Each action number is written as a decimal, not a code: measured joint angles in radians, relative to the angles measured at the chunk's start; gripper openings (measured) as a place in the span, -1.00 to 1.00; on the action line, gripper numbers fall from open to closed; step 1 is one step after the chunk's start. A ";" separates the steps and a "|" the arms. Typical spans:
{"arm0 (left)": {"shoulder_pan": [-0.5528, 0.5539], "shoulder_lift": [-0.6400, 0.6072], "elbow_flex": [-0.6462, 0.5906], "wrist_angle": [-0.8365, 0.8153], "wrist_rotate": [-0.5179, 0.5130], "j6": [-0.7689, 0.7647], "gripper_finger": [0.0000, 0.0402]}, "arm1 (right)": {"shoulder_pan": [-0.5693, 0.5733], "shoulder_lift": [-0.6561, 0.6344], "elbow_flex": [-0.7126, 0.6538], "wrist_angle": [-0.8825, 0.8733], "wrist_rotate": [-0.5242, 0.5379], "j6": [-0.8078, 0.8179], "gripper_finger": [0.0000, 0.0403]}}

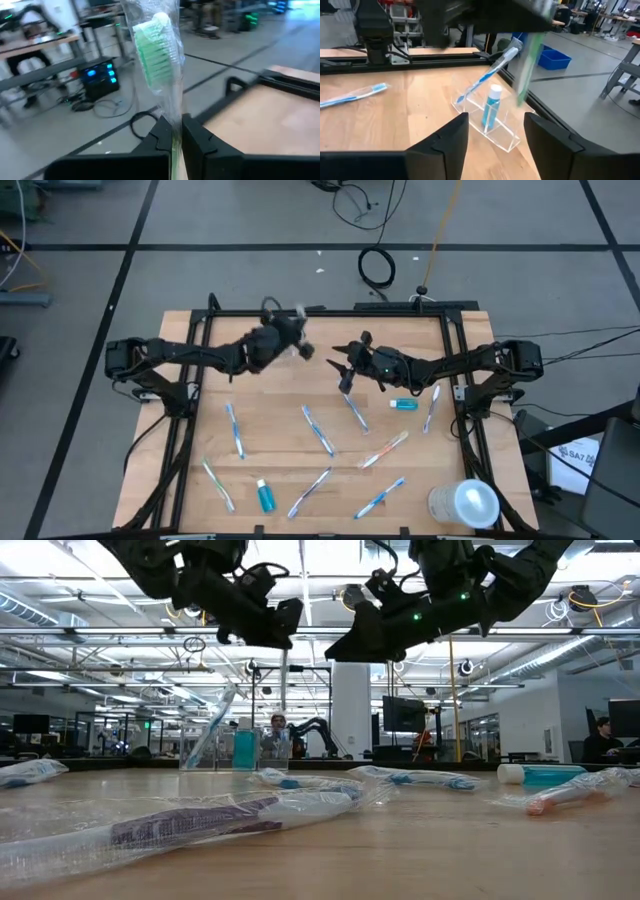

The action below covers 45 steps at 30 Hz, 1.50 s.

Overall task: Pick & Place toothbrushing station
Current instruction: Put the green toothbrush into the transparent organizer, then put the blue toothbrush into the transparent organizer

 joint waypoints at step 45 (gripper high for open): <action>0.011 -0.119 0.005 -0.292 0.002 -0.105 -0.21 | -0.001 -0.001 0.000 -0.005 -0.008 -0.002 -0.07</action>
